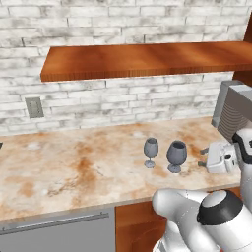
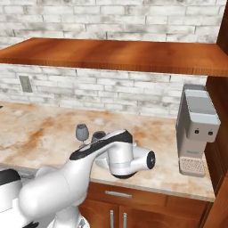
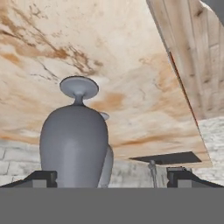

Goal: Retrieve the wine glasses from the counter and place one next to each plate.

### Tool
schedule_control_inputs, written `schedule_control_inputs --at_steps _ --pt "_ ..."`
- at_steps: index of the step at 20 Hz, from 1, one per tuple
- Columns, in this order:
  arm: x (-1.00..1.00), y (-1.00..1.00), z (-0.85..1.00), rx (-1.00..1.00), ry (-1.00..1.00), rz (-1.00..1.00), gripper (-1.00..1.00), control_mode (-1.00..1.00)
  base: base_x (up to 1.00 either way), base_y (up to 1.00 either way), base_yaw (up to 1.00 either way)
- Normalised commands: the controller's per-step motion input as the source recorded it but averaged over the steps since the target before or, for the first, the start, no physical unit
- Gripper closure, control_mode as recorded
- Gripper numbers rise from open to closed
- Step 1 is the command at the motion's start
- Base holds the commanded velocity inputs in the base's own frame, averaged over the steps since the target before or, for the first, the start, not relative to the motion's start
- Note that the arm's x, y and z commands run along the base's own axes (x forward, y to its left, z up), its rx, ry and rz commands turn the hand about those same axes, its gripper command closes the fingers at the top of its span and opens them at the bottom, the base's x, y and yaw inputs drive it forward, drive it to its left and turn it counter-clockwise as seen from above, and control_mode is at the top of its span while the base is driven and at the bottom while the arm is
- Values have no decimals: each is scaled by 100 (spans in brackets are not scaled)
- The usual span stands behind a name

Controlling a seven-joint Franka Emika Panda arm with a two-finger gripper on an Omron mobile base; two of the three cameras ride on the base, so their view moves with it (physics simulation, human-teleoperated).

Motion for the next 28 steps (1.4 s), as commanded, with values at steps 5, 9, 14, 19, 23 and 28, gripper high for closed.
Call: schedule_control_inputs --at_steps 5,9,14,19,23,28 --pt "27 11 -27 0 2 0 -100 -100 0 0 0" --pt "19 12 -23 -1 0 0 -100 -100 0 0 0" --pt "13 2 -20 0 0 0 -100 -100 0 0 0" --pt "13 5 -21 0 0 0 -100 -100 0 0 0" --pt "14 6 -20 0 0 0 -100 -100 0 0 0" --pt "2 11 -17 0 0 1 -100 -100 0 0 0"
